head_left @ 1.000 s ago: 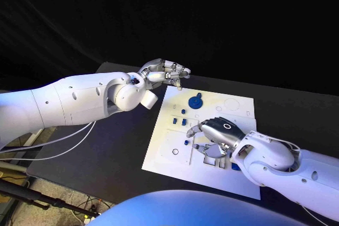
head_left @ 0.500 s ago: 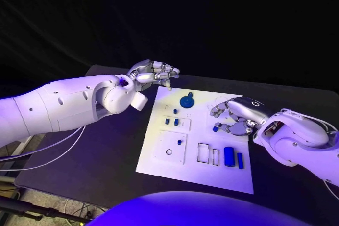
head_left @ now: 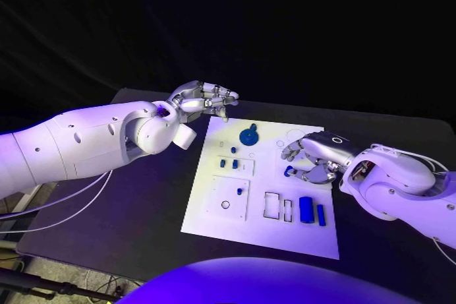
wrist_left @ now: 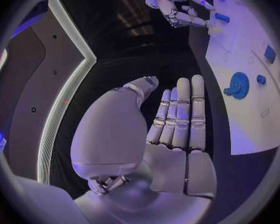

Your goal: Assemble the parts on the task board

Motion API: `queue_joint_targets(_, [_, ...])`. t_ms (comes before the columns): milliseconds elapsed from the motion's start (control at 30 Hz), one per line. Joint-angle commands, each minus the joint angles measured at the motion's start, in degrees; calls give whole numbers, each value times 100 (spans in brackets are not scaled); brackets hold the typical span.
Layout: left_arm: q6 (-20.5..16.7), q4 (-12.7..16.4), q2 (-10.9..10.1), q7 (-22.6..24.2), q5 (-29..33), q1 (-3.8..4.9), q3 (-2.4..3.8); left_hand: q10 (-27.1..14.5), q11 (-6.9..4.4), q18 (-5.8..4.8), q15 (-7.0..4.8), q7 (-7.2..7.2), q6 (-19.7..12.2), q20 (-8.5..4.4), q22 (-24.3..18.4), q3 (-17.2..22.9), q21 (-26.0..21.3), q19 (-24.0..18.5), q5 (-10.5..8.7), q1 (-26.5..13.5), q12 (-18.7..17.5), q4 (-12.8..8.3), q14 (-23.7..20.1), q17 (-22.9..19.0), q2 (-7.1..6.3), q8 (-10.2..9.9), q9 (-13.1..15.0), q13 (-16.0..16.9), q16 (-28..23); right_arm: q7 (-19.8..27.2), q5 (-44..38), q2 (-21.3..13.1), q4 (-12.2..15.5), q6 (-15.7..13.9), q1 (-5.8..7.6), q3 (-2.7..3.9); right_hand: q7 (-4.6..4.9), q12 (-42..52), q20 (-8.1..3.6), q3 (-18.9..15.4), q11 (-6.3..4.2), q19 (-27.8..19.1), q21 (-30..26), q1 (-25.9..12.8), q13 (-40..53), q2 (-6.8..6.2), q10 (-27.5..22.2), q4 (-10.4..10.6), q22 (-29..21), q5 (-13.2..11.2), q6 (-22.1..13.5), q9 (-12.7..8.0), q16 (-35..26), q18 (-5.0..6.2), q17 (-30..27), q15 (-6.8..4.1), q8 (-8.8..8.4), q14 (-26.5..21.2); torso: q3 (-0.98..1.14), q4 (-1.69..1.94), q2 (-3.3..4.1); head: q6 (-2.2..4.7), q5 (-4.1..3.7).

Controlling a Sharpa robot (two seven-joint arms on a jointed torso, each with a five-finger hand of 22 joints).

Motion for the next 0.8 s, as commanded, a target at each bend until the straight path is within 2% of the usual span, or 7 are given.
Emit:
queue_joint_targets(33, [92,6,3,27,-3,4,3,-41,-4,71,38,0,-32,4,-5,-9,-31,49,22,67,-20,-20,-6,-5,-2,26,7,-8,-21,-117,-258,28,-25,327,-9,-2,1,-12,32,-21,-4,3,-3,-6,-5,-67,28,-1,513,-24,40,-5,27,14,-12,39,-39,119,-9,4,-3,1,12])
queue_joint_targets(133, [89,8,2,28,-3,4,3,-41,-4,71,38,0,-32,4,-5,-9,-31,49,22,67,-20,-20,-6,-5,-2,26,7,-8,-21,-161,-289,69,-72,341,-14,-5,1,-17,32,-24,-5,4,-1,-4,-11,-56,35,9,515,-23,48,-9,28,13,-12,39,-41,119,-9,3,-2,1,13])
queue_joint_targets(267, [87,9,2,28,-3,4,3,-41,-4,71,38,0,-32,4,-5,-9,-31,49,22,67,-20,-20,-6,-5,-2,26,7,-8,-21,-220,-363,129,-140,336,-23,-10,-15,-35,26,33,-19,33,50,70,-44,42,106,36,545,-36,127,-24,46,2,11,29,-34,124,-3,5,-4,1,8])
queue_joint_targets(433, [81,10,-3,25,-3,4,3,-41,-4,71,38,0,-32,4,-5,-9,-31,49,22,67,-20,-20,-6,-5,-2,26,7,-8,-21,-259,-431,182,-185,365,-45,-15,-46,-88,5,253,-48,100,171,221,-88,139,258,23,615,-217,267,-51,92,-23,73,5,-16,141,-2,2,-2,1,0])
queue_joint_targets(800, [72,7,-7,18,-3,3,3,-46,-3,70,38,2,-37,4,-3,-13,-31,50,20,74,-16,-25,-7,-7,-3,31,8,-11,-24,-258,-465,216,-187,410,-92,-21,-152,-131,-63,446,-154,245,479,274,-68,204,657,29,777,-241,576,-7,176,-85,189,-78,127,177,3,-5,-4,1,0])
